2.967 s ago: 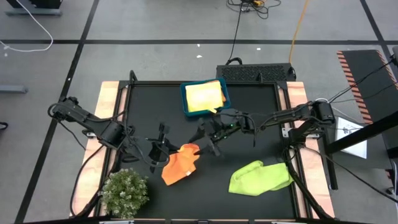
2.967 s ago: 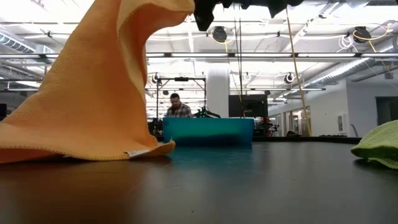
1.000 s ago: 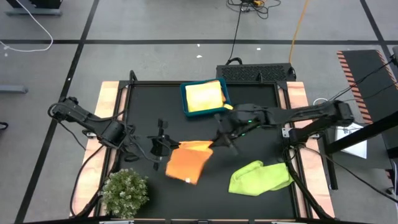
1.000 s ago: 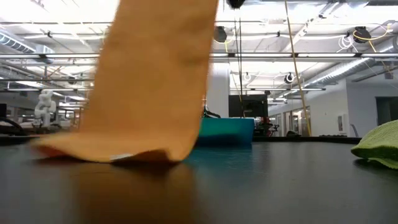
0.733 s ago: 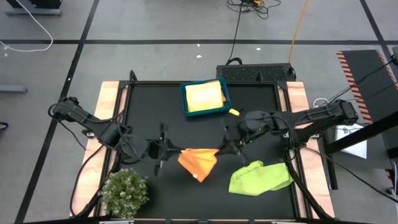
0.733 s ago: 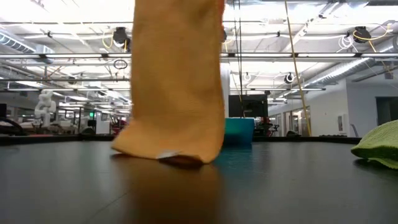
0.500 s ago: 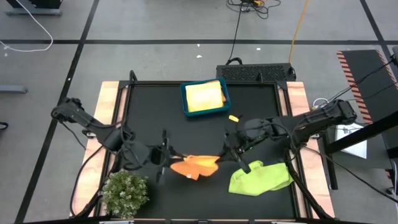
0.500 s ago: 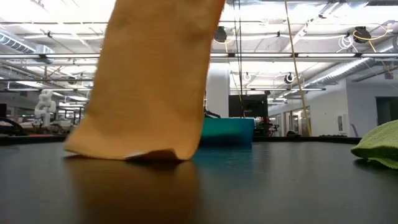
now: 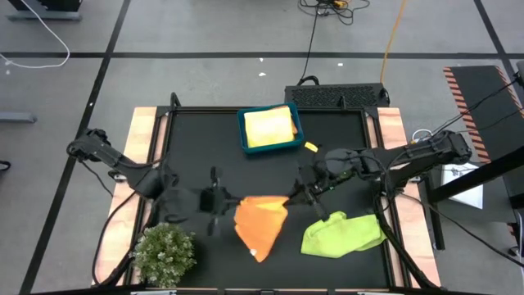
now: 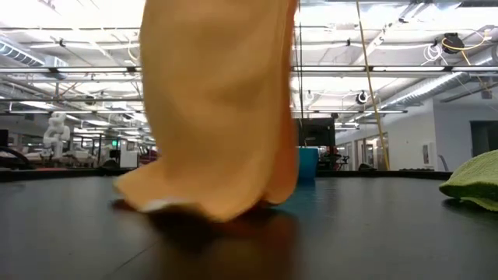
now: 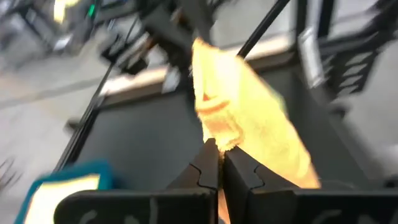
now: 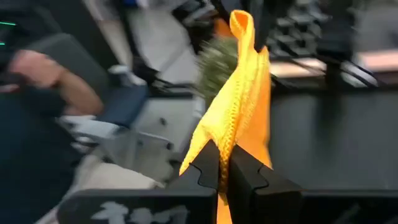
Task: Fold microfiber towels
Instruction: Fold the orange microfiber towel
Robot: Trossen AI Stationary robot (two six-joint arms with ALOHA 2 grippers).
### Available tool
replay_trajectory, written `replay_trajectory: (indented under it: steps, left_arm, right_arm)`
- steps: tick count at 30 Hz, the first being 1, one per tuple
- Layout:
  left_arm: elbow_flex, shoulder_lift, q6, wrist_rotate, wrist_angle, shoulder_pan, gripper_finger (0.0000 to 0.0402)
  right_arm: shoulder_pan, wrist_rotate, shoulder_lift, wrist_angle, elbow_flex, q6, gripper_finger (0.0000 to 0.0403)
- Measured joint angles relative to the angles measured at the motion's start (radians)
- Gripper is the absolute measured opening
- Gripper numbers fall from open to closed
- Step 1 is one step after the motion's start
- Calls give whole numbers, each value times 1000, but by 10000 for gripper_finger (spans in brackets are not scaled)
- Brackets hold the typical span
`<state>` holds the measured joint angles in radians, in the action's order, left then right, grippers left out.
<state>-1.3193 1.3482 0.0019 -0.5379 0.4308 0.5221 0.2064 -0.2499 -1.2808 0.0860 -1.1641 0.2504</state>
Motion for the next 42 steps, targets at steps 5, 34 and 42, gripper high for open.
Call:
replay_trajectory:
  steps: [5,34,42]
  left_arm:
    - [10,28,-62,8,112,-114,5]
    - [138,-51,153,146,-148,-333,4]
    - [75,-96,100,143,-154,-137,4]
  right_arm:
    - [-58,105,-9,148,0,-1,2]
    - [-121,225,32,124,1,-131,2]
    - [-7,52,48,-28,0,-68,2]
